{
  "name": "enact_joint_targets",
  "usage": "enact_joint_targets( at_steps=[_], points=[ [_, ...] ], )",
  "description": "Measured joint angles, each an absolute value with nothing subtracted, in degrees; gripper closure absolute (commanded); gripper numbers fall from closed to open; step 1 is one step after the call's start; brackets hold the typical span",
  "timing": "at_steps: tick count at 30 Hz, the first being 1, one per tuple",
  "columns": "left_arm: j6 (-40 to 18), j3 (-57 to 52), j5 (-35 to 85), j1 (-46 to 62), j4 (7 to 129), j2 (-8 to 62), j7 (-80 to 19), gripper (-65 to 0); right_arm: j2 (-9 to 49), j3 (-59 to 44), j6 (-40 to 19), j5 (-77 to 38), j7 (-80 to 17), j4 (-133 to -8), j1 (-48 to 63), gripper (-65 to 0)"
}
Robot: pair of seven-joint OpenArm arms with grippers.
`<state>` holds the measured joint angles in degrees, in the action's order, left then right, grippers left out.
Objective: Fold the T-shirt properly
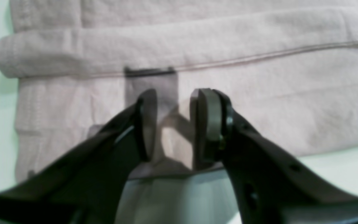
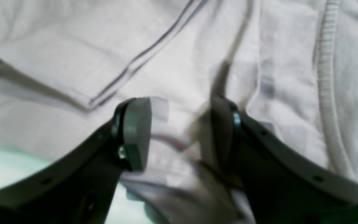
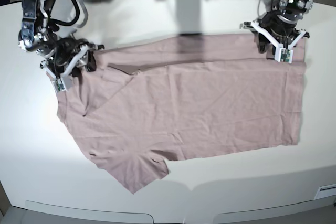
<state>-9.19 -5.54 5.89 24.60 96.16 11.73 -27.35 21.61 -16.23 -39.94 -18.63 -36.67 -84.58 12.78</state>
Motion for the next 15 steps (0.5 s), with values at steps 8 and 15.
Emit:
enact_joint_targets(
  at_steps=[8,15],
  points=[
    [-9.2,-5.5,5.6,27.2,96.5,11.7,-25.8,-21.9,21.6,-18.3,-39.9,-21.6,-38.2,-88.3,18.1,-31.9],
    [-9.1,-5.6,5.6,29.9,96.9,11.8,-24.5,-21.9,21.8,-18.3,-39.9,-21.6,-38.4,-88.9,20.3,-31.8]
  ],
)
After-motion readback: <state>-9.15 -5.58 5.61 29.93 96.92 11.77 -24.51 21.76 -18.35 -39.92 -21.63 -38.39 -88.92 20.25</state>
